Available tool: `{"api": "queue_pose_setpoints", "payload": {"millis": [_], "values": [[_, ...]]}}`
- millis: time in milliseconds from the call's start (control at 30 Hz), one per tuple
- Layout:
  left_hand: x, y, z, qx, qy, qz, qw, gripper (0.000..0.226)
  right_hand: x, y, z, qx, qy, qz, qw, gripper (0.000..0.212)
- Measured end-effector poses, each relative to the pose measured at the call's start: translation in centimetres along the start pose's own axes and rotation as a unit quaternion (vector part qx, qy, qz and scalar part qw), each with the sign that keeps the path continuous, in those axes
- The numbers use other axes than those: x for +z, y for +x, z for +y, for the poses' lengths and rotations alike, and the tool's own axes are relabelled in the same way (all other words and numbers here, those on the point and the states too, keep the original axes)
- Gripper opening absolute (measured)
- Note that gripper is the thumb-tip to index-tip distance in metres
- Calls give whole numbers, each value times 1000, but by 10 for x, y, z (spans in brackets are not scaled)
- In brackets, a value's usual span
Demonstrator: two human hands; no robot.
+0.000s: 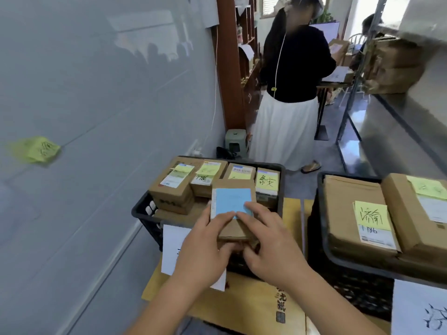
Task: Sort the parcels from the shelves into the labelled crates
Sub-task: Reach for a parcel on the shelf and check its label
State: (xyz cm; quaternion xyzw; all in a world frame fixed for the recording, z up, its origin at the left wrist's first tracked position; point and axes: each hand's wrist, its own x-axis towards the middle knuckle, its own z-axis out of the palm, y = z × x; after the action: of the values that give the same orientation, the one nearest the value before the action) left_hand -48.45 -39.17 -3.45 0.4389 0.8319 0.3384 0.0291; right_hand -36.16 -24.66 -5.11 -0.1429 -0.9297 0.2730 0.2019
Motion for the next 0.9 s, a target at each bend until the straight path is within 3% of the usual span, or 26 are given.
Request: {"api": "queue_pose_setpoints", "payload": {"millis": [333,467,600,733,900], "values": [[-35,51,-95,-34,3,6,999,60,55,85,-4,-28,7,-24,999,58],[-47,74,-137,-39,-8,-19,999,64,63,120,-1,47,6,-7,999,62],[-52,86,-173,-20,-19,-68,997,64,74,154,6,120,-66,-20,990,63],[-53,92,-186,-2,-37,-100,994,60,93,176,18,179,-185,-59,964,72],[-52,97,-192,10,-52,-117,992,59,112,187,30,242,-231,-106,937,79]]}}
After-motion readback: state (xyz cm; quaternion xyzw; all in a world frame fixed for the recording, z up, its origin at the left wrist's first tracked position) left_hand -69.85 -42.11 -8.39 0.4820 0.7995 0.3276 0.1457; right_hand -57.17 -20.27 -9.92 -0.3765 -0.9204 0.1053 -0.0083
